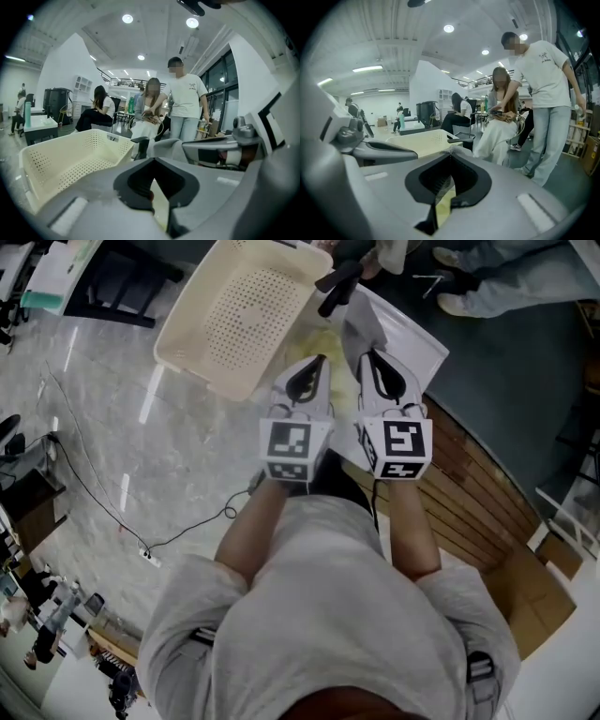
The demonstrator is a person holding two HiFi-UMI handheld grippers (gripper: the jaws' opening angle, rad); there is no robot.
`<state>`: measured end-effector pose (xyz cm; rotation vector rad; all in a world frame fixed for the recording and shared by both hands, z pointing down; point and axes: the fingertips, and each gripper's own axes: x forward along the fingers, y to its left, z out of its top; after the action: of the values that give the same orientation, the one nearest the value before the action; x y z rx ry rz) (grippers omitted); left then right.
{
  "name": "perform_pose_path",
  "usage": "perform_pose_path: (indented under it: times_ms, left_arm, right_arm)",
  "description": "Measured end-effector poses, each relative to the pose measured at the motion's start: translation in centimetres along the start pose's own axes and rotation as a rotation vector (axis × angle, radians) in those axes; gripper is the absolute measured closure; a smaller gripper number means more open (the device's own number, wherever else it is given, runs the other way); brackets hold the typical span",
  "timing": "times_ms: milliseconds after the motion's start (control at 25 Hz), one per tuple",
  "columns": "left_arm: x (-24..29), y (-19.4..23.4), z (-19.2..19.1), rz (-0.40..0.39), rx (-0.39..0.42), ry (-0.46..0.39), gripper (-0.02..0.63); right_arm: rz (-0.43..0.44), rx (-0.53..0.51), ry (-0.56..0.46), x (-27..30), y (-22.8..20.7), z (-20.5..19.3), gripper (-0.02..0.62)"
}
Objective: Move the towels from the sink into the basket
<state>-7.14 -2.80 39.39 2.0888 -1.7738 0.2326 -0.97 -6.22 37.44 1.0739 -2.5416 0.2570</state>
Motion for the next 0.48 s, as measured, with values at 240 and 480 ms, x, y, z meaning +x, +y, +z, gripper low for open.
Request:
perform_pose_path:
  times_ms: [240, 480]
  left_arm:
    - [-2.2, 2.8, 0.9, 0.066, -0.015, -0.031, 0.586]
    - [-3.6, 6.0, 1.9, 0.122, -0.021, -0.054, 0.586]
  right_arm:
    - [0.064, -0.039, -0.02, 1.2, 3.3, 1.6, 0.583]
    - [0.125, -0.067, -0.035, 3.1, 6.2, 3.1, 0.583]
